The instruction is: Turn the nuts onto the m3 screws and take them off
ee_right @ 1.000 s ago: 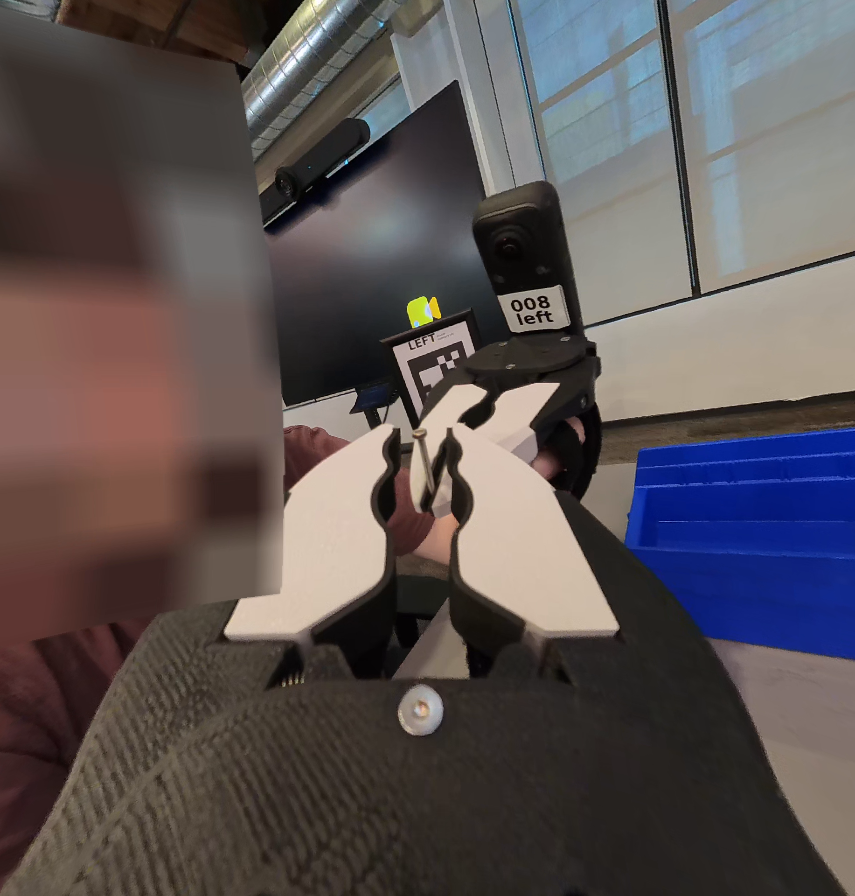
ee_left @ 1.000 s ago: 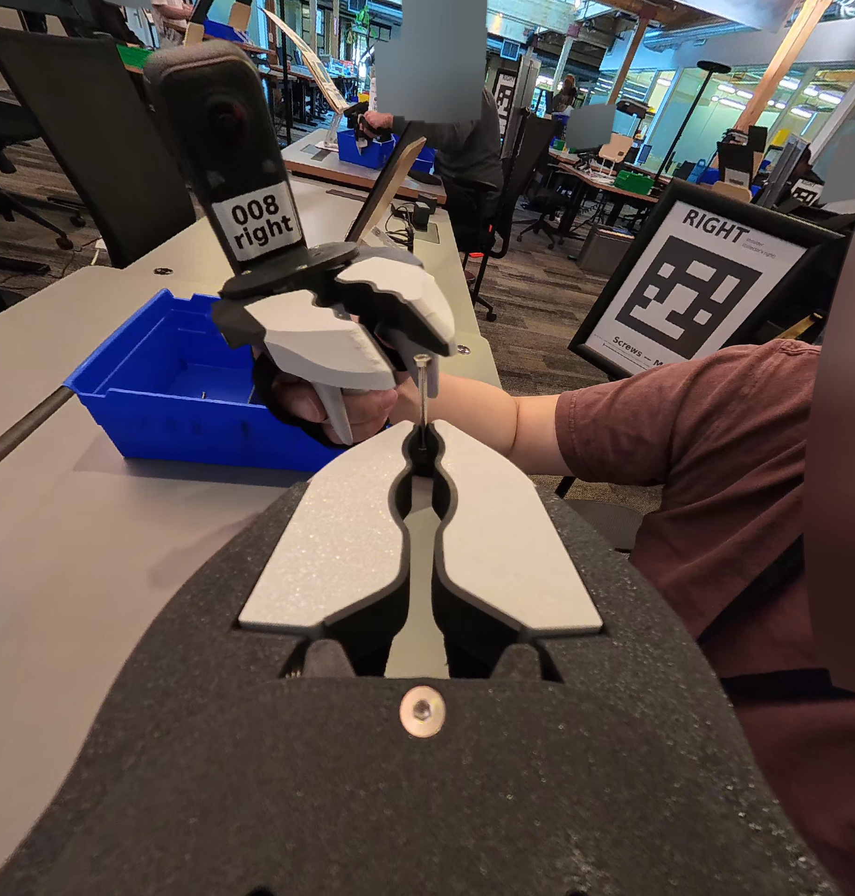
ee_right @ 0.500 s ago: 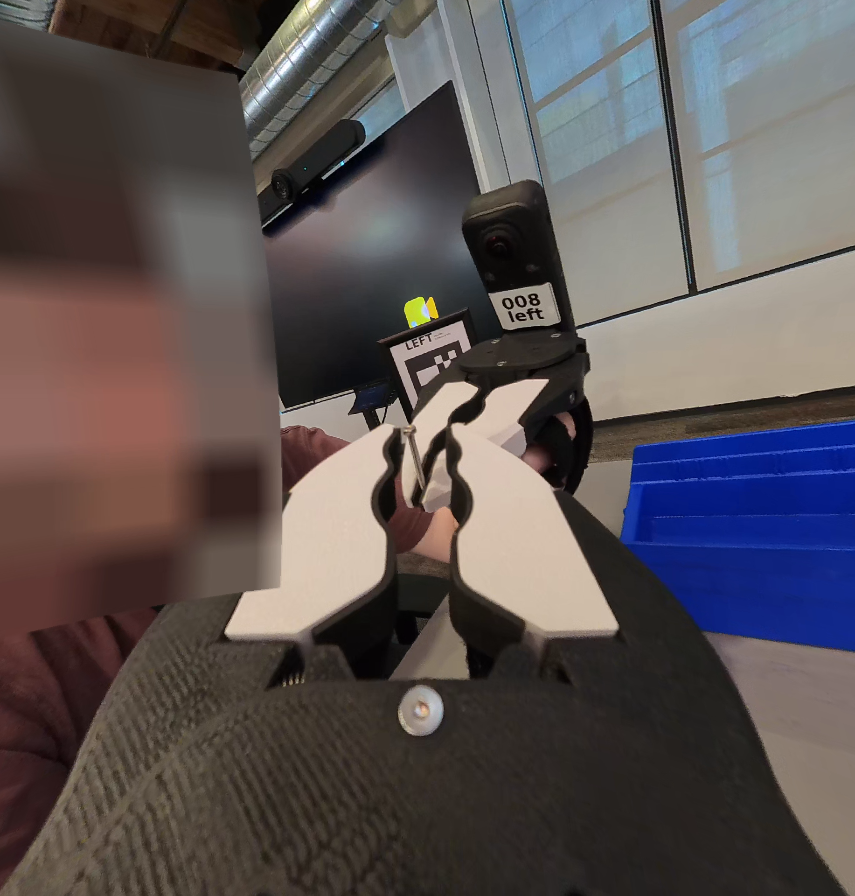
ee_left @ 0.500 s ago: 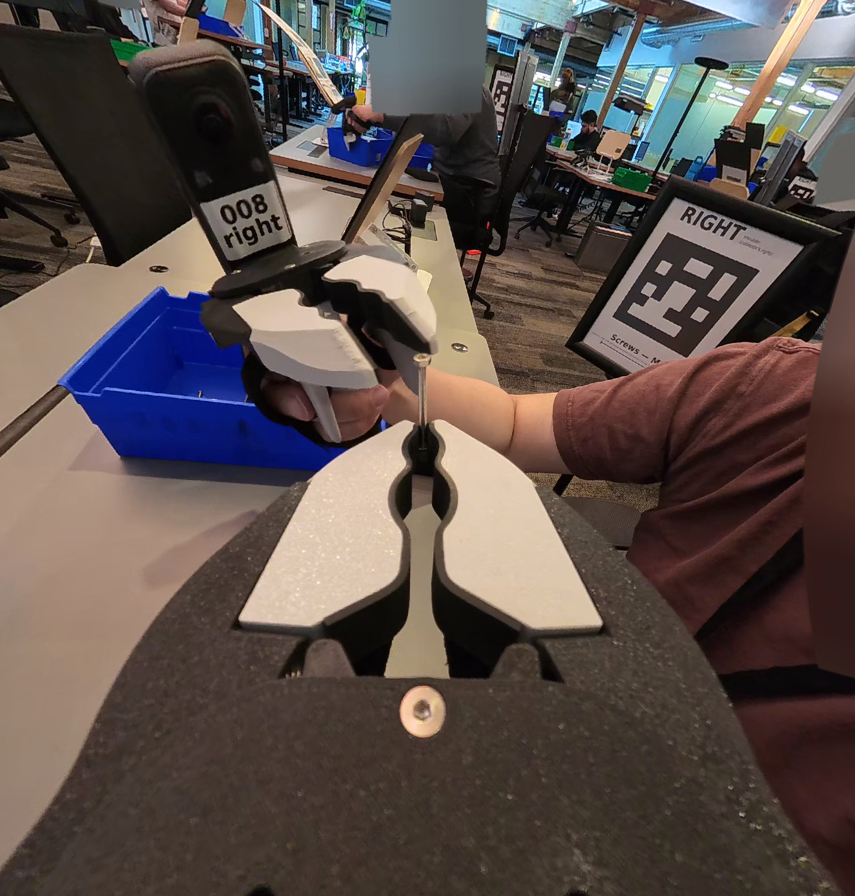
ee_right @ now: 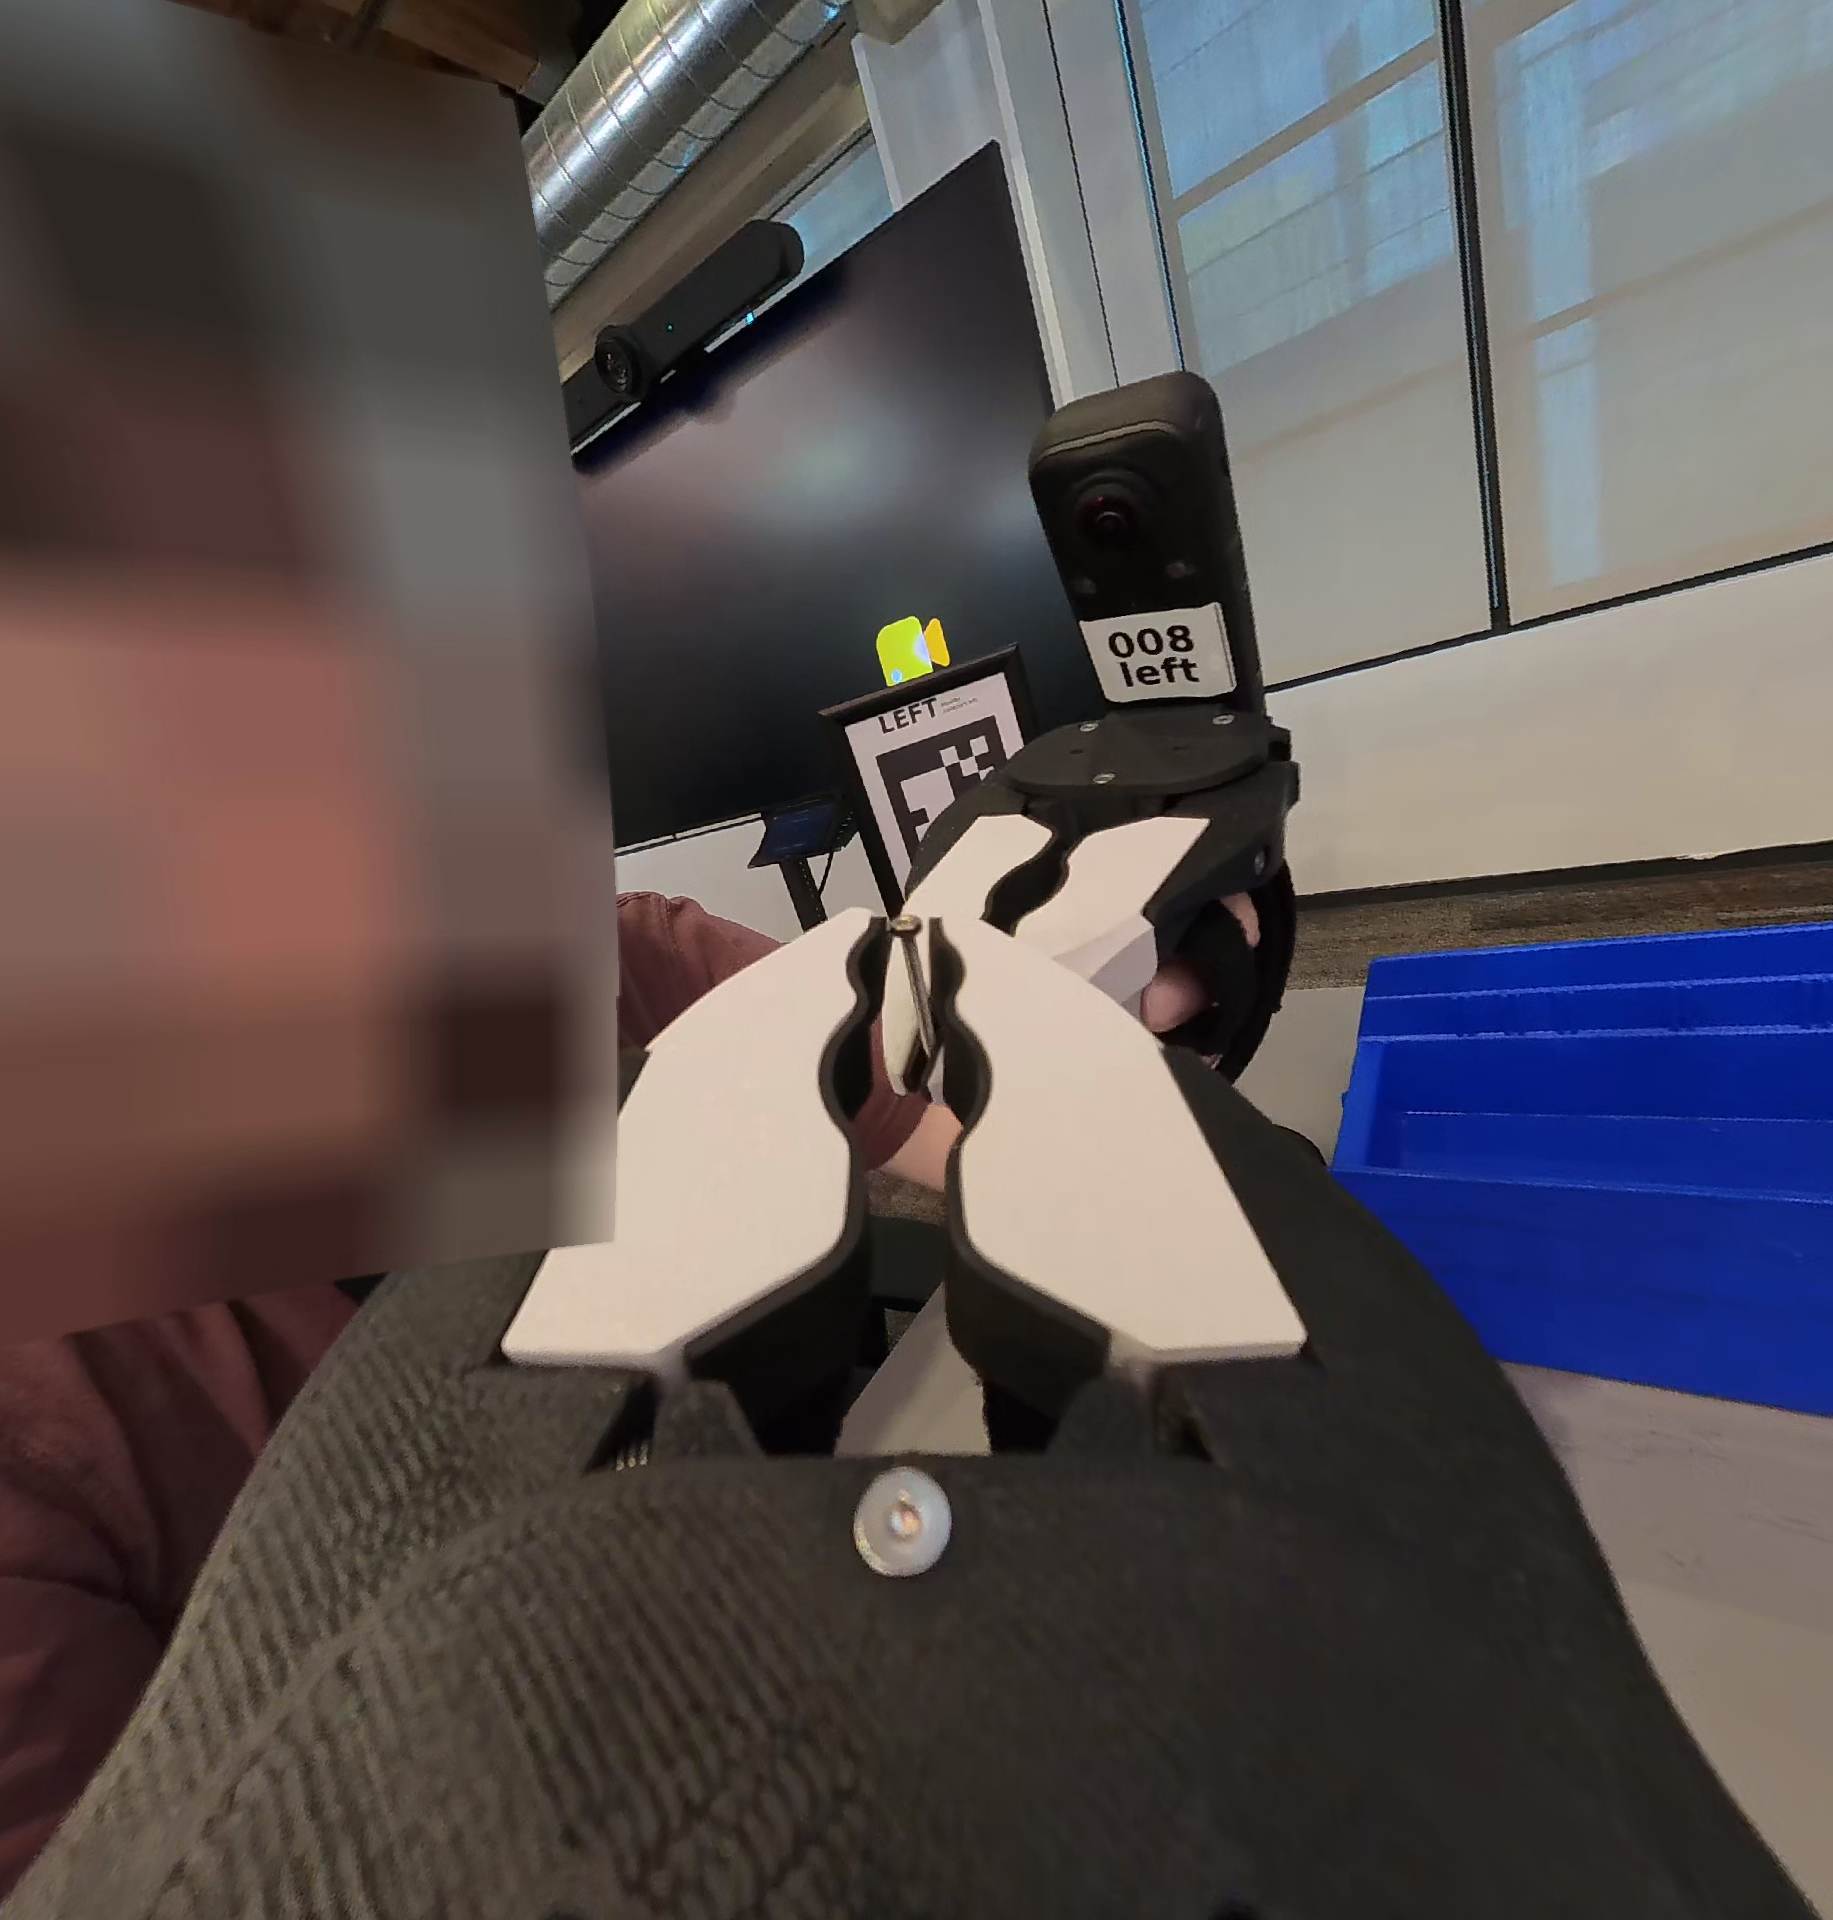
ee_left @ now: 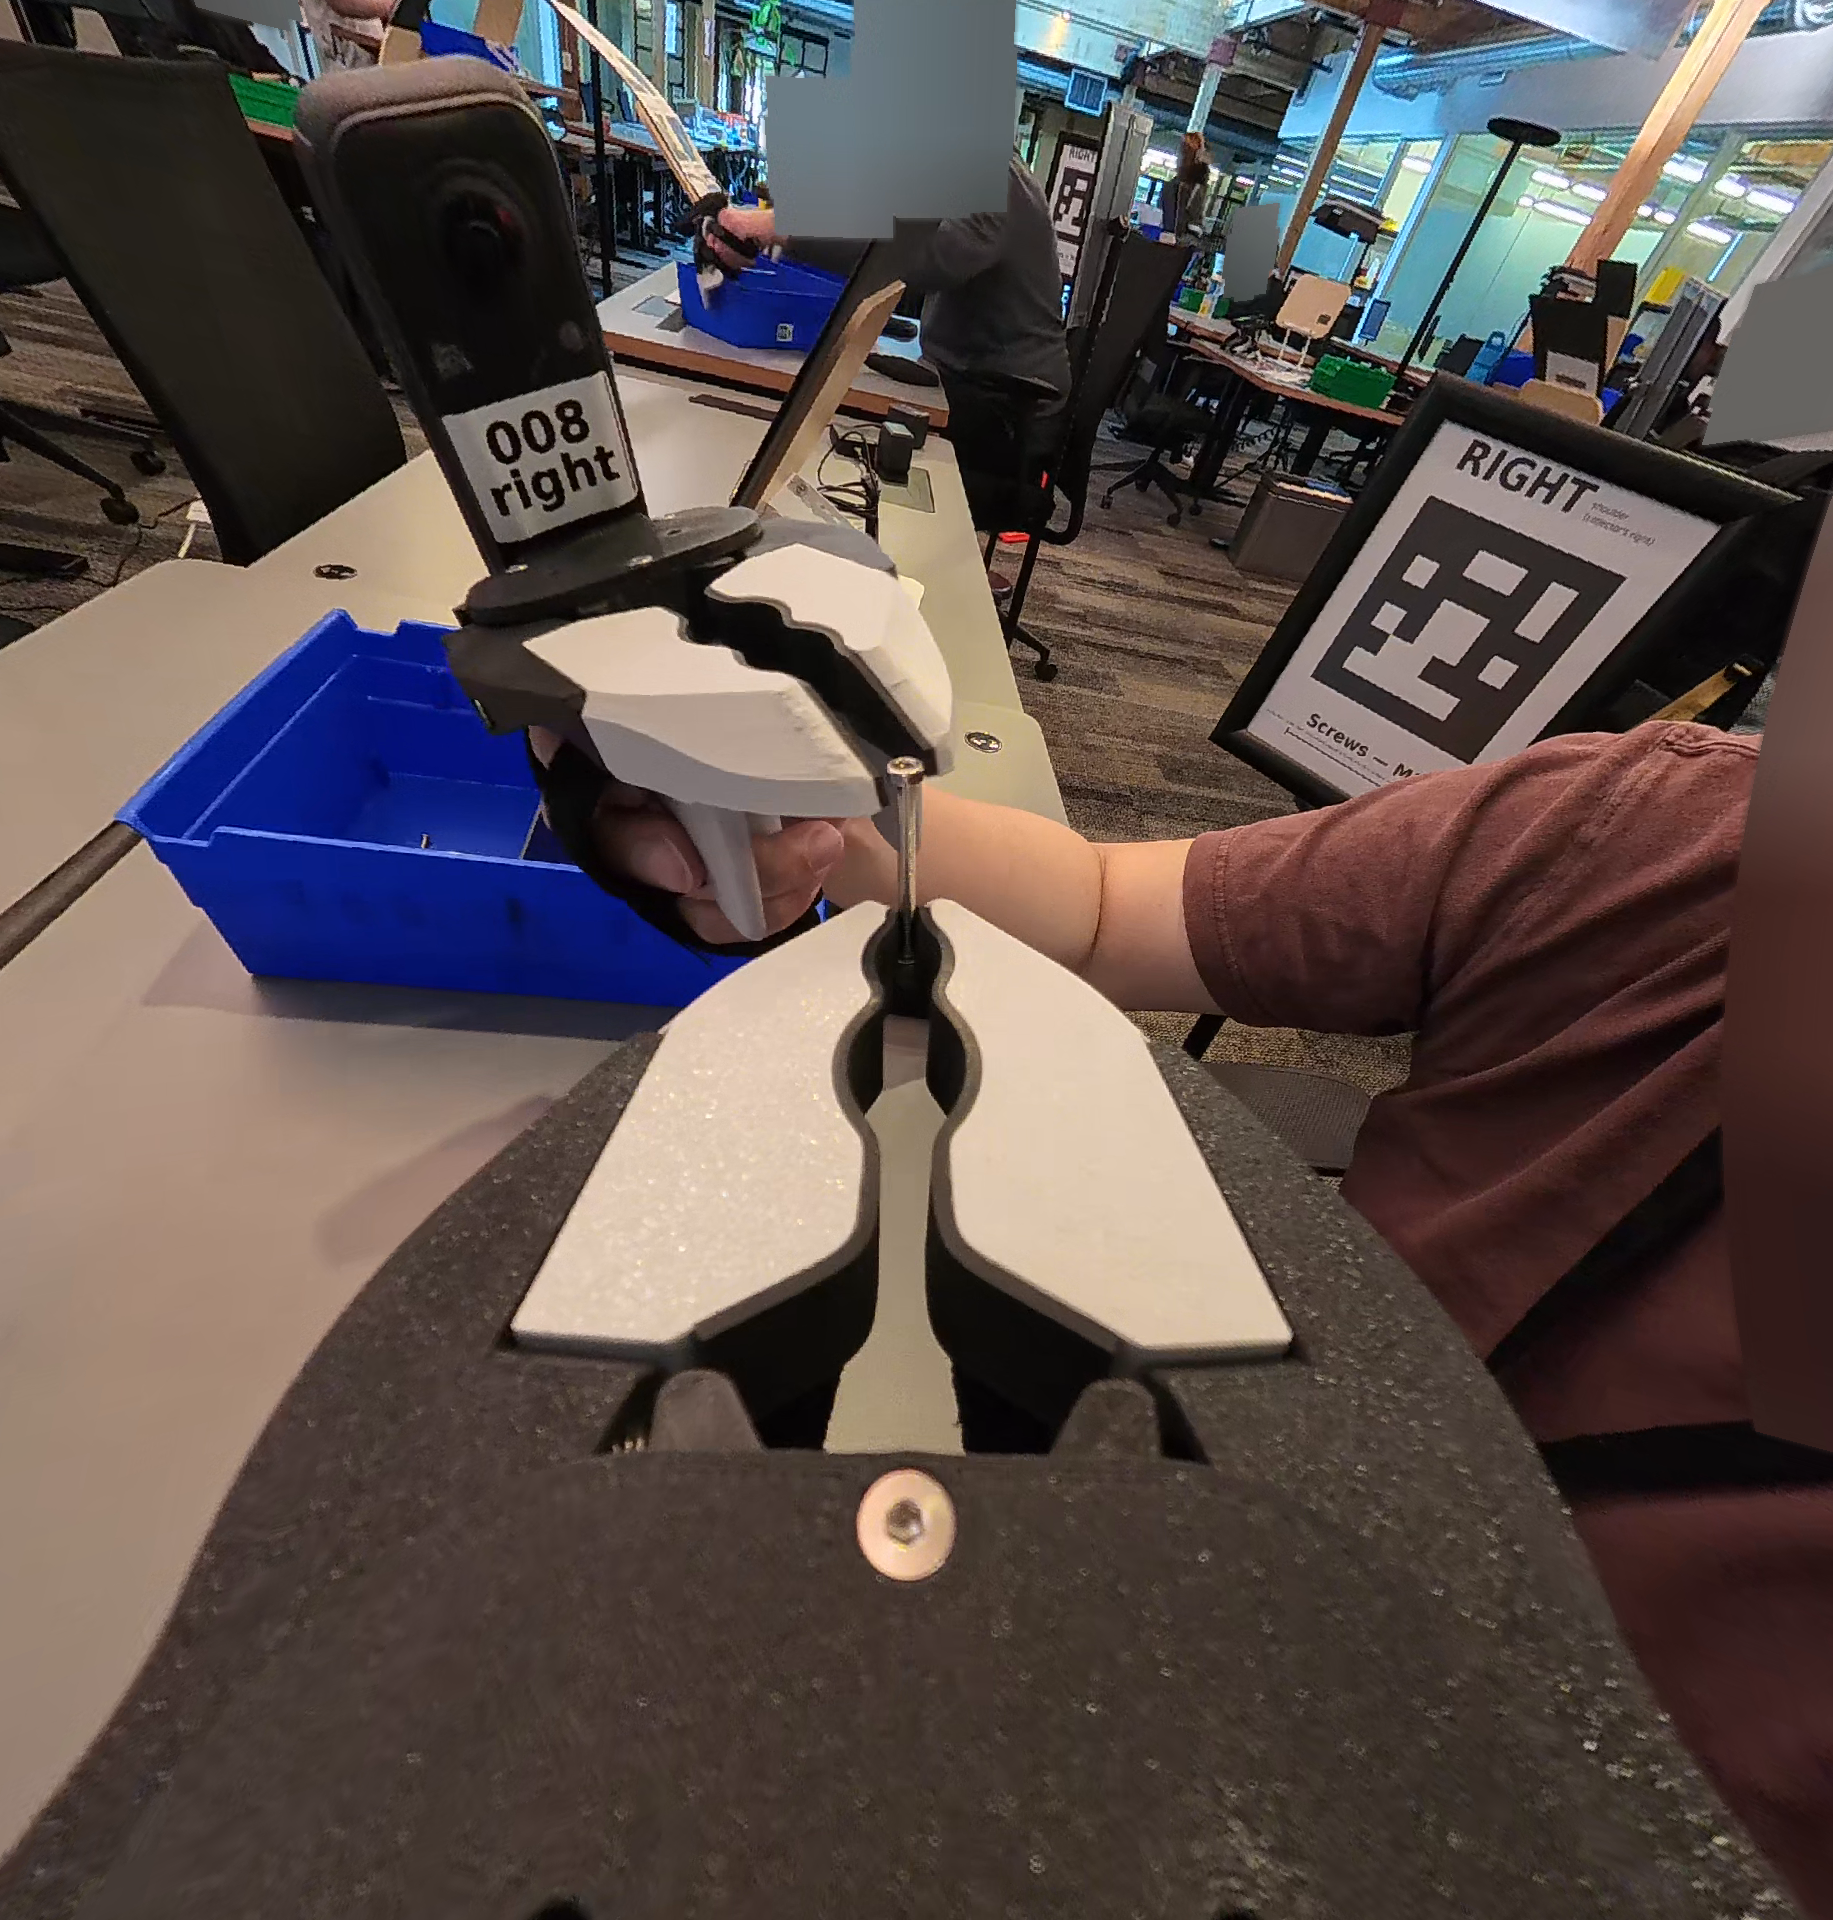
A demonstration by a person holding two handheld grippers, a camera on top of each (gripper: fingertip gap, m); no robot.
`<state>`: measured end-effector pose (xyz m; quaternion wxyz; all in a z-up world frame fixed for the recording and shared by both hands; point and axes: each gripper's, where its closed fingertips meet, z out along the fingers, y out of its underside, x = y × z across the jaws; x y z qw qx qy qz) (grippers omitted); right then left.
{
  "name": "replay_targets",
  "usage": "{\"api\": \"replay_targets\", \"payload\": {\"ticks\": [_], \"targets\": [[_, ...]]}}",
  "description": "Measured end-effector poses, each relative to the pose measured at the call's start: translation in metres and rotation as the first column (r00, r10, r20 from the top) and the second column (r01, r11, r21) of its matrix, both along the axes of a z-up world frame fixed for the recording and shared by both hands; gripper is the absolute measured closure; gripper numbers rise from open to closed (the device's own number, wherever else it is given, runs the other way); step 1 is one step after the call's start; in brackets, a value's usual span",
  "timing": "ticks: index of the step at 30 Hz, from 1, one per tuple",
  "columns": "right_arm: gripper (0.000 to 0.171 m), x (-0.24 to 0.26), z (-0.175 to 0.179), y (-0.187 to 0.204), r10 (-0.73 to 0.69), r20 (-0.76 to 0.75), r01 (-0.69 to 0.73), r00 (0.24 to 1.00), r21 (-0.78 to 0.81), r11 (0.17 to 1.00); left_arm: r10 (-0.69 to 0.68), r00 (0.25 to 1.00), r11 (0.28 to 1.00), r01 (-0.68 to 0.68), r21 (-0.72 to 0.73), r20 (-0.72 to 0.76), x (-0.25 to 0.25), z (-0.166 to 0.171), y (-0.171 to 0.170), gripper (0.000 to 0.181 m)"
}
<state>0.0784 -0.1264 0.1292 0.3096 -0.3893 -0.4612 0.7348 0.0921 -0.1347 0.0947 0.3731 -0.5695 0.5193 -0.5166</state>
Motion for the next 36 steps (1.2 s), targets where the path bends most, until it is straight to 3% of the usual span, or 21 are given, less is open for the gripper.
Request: {"api": "replay_targets", "payload": {"ticks": [10,15,19,23,36], "targets": [[0.165,0.0,-0.001,-0.006,0.036,-0.009,-0.036,0.999,0.013,0.999,-0.036,0.999,0.999,0.036,-0.02,-0.001,0.002,-0.001,-0.005,0.179],[0.165,0.008,0.002,-0.027,0.208,-0.094,-0.206,0.974,0.027,0.978,-0.213,0.974,0.968,0.221,-0.121,0.08,0.009,0.004,-0.031,0.179],[0.165,0.014,0.006,-0.049,0.376,-0.185,-0.379,0.908,0.019,0.925,-0.368,0.914,0.902,0.396,-0.172,0.173,0.014,0.008,-0.056,0.179],[0.165,0.014,0.004,-0.059,0.455,-0.2,-0.463,0.868,0.005,0.886,-0.417,0.889,0.884,0.444,-0.142,0.188,0.02,0.007,-0.067,0.178],[0.165,0.015,0.003,-0.057,0.403,-0.163,-0.4,0.9,0.052,0.915,-0.394,0.906,0.902,0.414,-0.123,0.157,0.025,0.007,-0.061,0.179]]}}
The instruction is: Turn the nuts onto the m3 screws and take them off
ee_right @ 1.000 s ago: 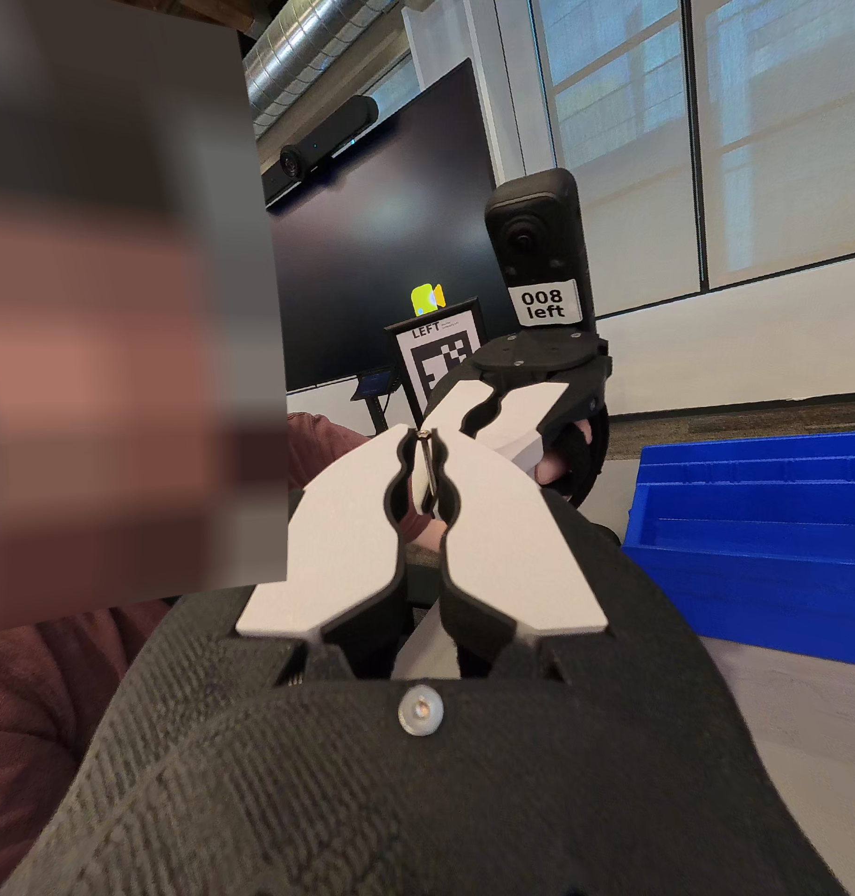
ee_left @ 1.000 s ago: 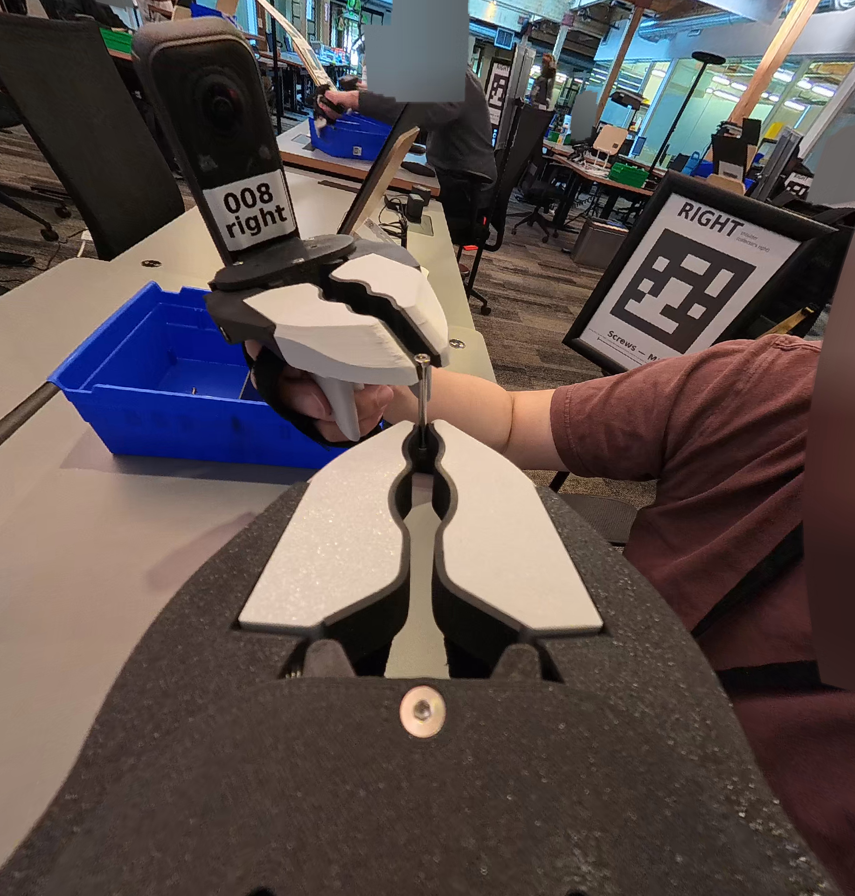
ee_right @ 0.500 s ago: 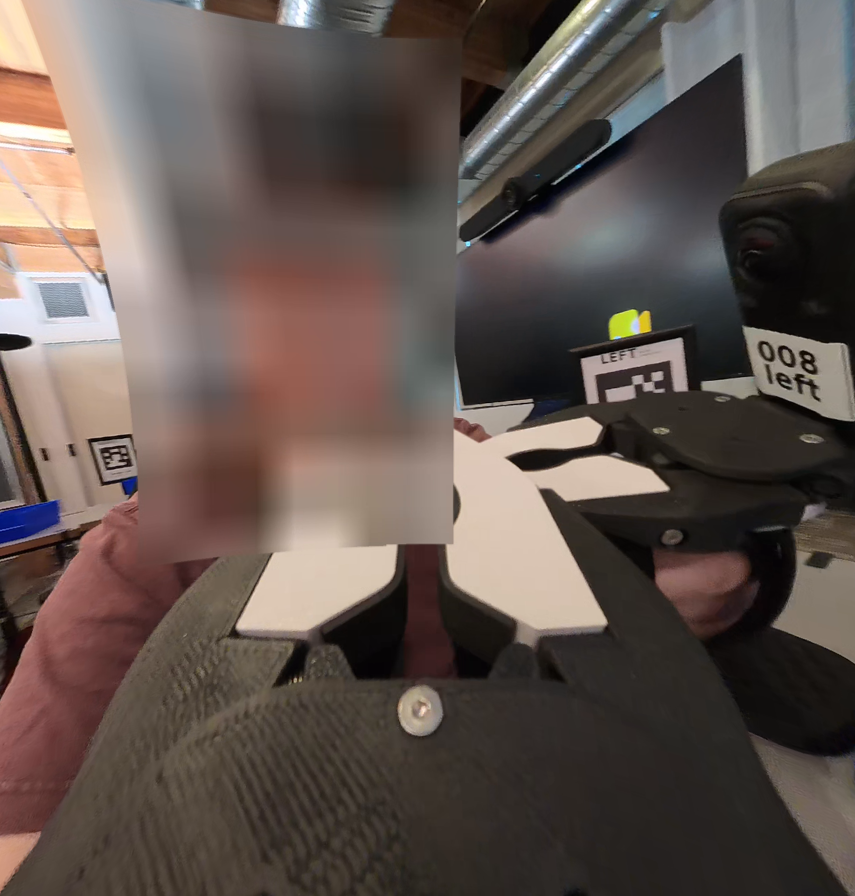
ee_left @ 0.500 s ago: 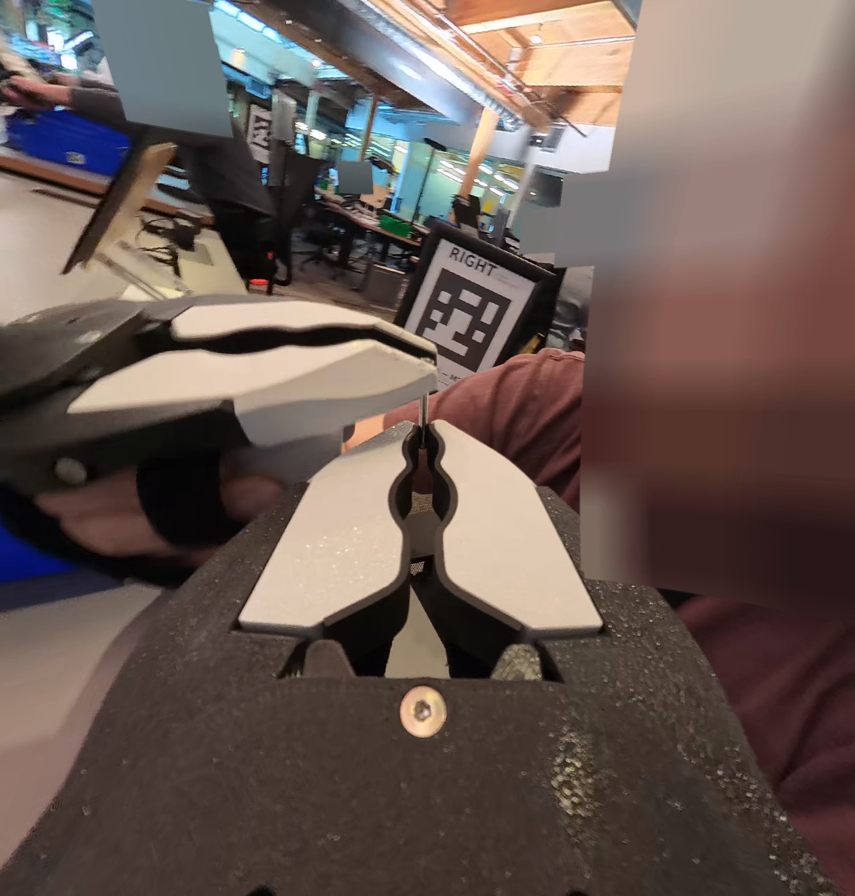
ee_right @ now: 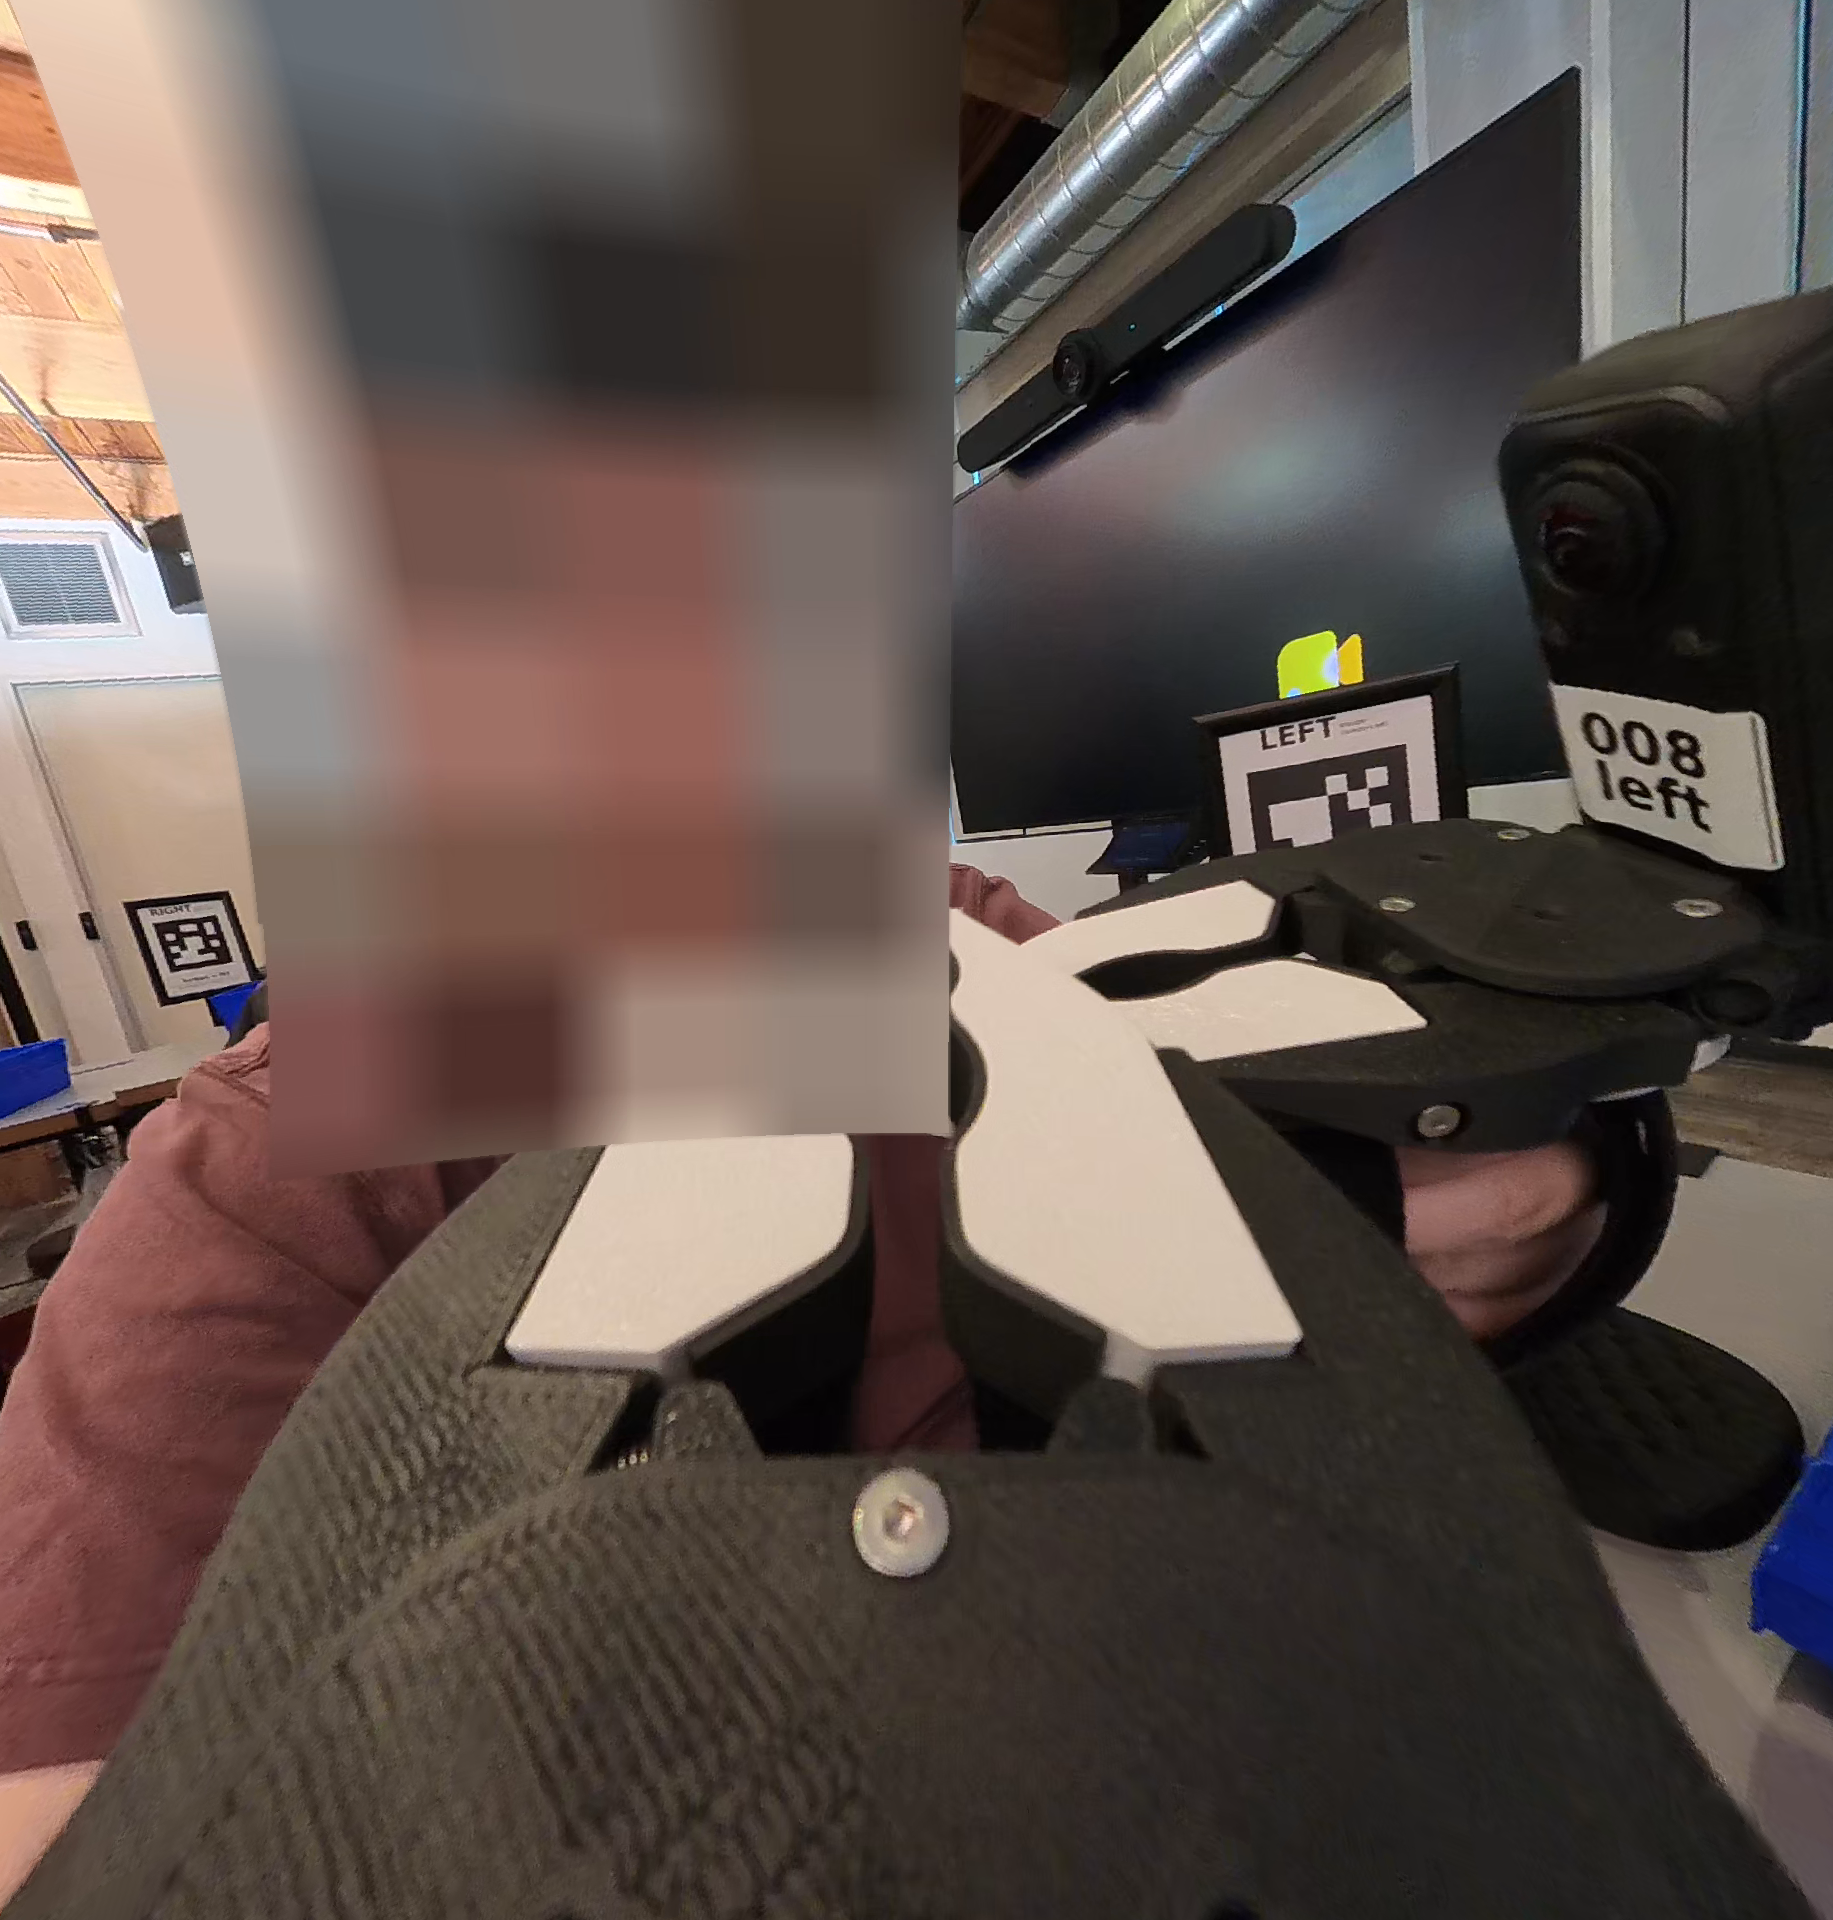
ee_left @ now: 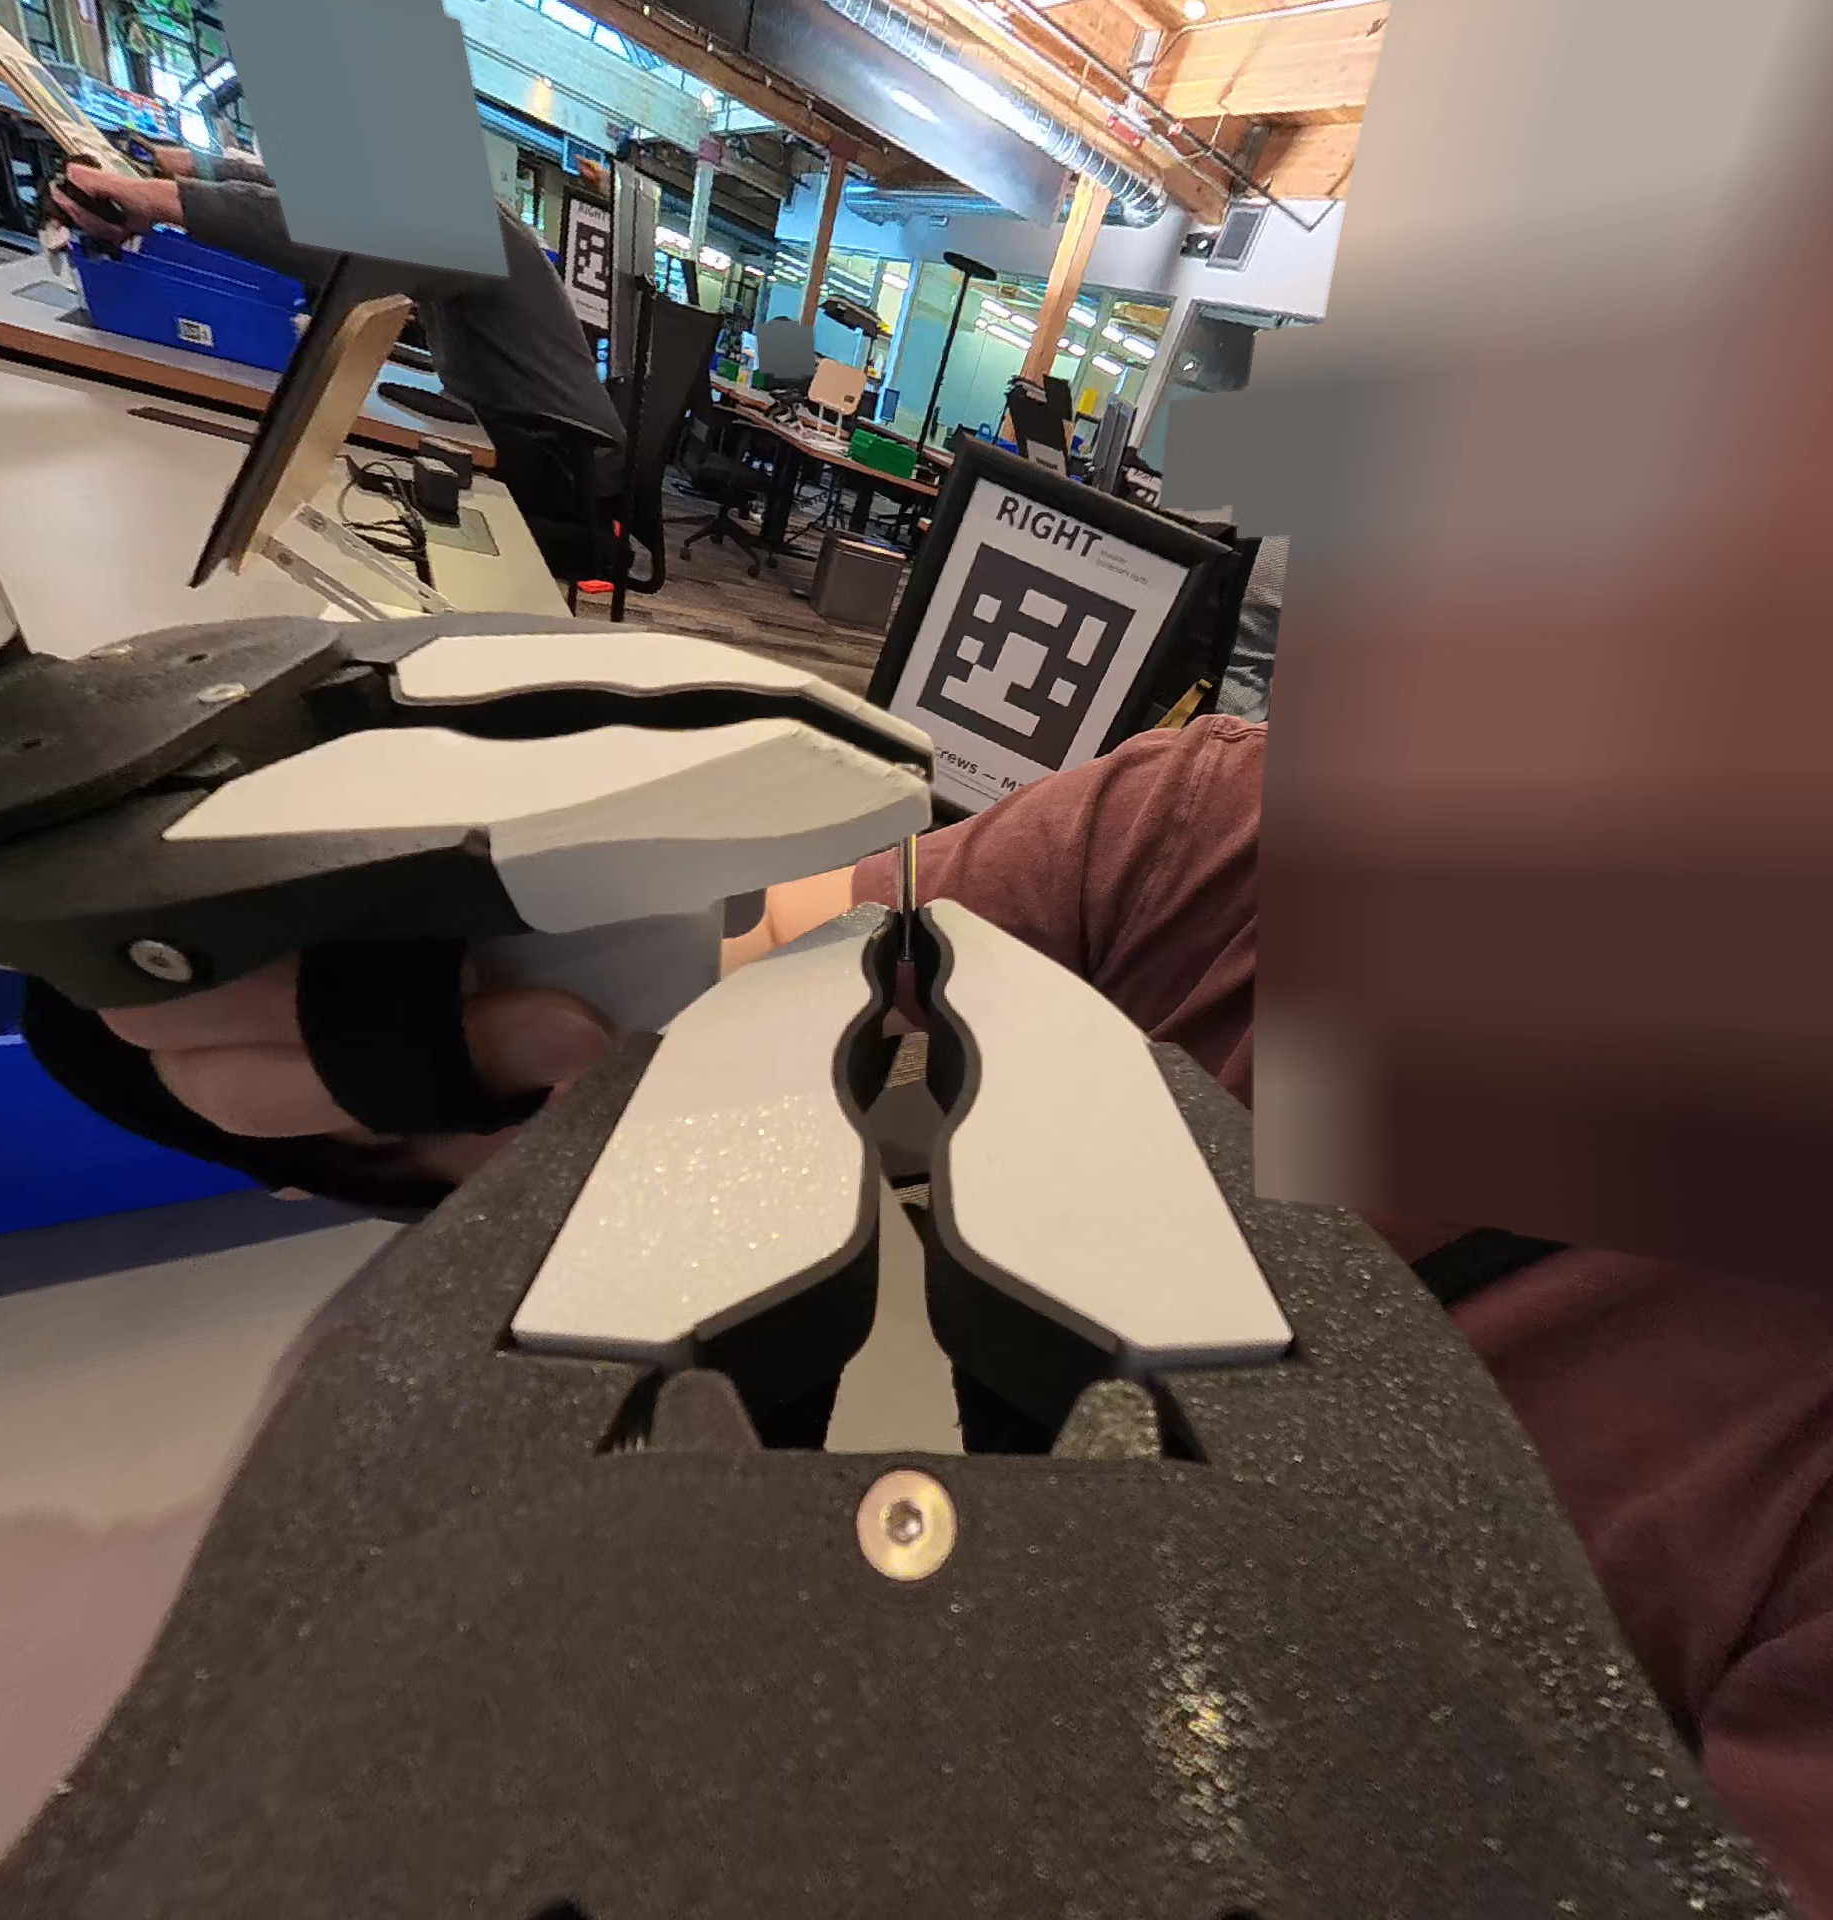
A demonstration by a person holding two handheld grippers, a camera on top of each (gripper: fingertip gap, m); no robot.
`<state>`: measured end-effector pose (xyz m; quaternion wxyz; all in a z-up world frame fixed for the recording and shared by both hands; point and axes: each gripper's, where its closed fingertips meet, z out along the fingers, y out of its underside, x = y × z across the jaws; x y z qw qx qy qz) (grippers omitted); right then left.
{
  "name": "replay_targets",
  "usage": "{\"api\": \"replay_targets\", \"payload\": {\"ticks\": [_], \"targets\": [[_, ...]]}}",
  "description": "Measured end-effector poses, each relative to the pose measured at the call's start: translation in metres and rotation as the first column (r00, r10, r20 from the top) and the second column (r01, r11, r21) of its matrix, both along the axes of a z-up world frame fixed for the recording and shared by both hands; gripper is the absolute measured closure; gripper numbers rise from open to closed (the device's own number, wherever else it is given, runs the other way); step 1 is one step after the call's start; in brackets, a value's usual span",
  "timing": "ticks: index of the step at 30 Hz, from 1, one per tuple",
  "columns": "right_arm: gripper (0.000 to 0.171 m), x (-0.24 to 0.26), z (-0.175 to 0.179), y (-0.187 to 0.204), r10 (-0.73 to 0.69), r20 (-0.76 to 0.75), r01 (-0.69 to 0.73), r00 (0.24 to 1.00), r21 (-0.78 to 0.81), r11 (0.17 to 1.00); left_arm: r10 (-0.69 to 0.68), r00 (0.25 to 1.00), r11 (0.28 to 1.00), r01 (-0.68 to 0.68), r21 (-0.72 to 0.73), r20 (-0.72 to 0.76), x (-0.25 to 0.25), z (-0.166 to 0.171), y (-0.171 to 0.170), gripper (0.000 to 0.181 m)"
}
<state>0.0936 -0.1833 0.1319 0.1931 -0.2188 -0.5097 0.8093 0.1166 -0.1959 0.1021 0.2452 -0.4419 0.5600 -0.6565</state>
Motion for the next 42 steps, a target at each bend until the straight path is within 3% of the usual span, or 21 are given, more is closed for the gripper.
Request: {"api": "replay_targets", "payload": {"ticks": [4,15,19,21,24,26,30,33,39,42], "targets": [[0.166,0.0,0.001,-0.001,0.01,-0.012,-0.01,1.0,-0.008,1.0,-0.039,0.999,0.998,0.039,-0.045,0.003,-0.001,0.001,-0.002,0.179],[0.162,0.0,0.003,0.003,0.02,-0.001,-0.02,1.0,-0.051,0.999,0.014,1.0,1.0,-0.013,0.021,-0.012,-0.002,0.003,-0.002,0.179],[0.146,-0.001,0.011,0.02,-0.172,0.005,0.172,0.985,-0.018,0.985,0.14,0.99,0.989,-0.141,0.051,0.02,-0.004,0.009,0.022,0.179],[0.146,-0.007,0.016,0.04,-0.41,0.001,0.41,0.912,0.053,0.911,0.301,0.953,0.948,-0.303,0.101,0.04,-0.007,0.011,0.043,0.179],[0.146,-0.01,0.021,0.075,-0.752,-0.057,0.748,0.656,0.179,0.639,0.561,0.824,0.801,-0.564,0.202,0.076,-0.02,0.009,0.083,0.179],[0.146,-0.01,0.024,0.08,-0.827,-0.081,0.818,0.557,0.228,0.528,0.634,0.769,0.74,-0.635,0.224,0.084,-0.026,0.009,0.094,0.179],[0.146,-0.017,0.017,0.102,-0.935,0.014,0.906,0.356,0.24,0.348,0.732,0.679,0.649,-0.721,0.244,0.058,-0.036,0.003,0.114,0.179],[0.146,-0.024,0.009,0.11,-0.963,0.061,0.932,0.261,0.242,0.268,0.76,0.649,0.617,-0.742,0.263,0.047,-0.036,-0.001,0.119,0.179],[0.157,-0.031,-0.004,0.115,-0.981,0.053,0.933,0.188,0.302,0.195,0.758,0.651,0.623,-0.738,0.26,0.033,-0.034,-0.004,0.118,0.179],[0.16,-0.032,-0.004,0.114,-0.979,0.06,0.932,0.197,0.299,0.206,0.754,0.656,0.629,-0.733,0.26,0.025,-0.033,-0.005,0.118,0.179]]}}
